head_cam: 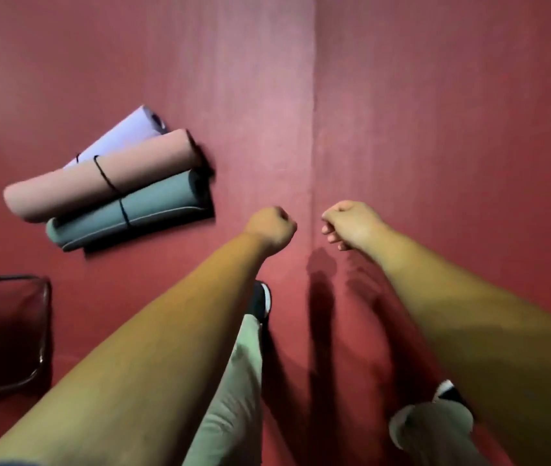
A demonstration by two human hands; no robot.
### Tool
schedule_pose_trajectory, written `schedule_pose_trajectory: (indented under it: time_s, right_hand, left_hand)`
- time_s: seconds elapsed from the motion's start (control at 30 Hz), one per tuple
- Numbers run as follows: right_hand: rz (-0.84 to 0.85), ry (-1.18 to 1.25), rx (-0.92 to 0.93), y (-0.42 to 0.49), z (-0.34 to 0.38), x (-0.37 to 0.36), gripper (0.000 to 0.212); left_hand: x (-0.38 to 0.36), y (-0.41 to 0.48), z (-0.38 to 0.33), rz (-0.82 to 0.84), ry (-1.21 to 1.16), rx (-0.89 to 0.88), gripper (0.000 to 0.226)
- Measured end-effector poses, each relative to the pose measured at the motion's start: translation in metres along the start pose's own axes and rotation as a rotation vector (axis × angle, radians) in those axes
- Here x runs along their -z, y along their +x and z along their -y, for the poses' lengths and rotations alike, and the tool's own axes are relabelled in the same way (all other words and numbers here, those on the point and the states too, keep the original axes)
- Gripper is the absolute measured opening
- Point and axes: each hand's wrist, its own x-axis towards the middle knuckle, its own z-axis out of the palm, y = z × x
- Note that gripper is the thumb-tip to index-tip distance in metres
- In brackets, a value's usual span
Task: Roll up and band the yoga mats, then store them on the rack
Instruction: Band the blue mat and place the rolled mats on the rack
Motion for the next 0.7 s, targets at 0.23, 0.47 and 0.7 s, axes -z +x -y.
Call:
schedule_pose_trajectory:
  time_s: [0.23,0.47,0.7]
  right_hand:
    - [0.155,-0.07,0.045,0.129,0.084,-0.236,0.02]
    - [0.161,-0.198,0.04,0.236,0.091,-0.364,0.002]
    - [0.16,0.086,0.102,0.322,0.082,-0.427,0.085]
  left_hand:
    - [0.103,0.124,0.226,-0.205,0.025,0.174,0.024]
    - [0.111,0.232,0.365,-0.236,0.128,0.143,0.07]
    - [0.1,0.286,0.428,-0.321,0.423,0.013,0.111]
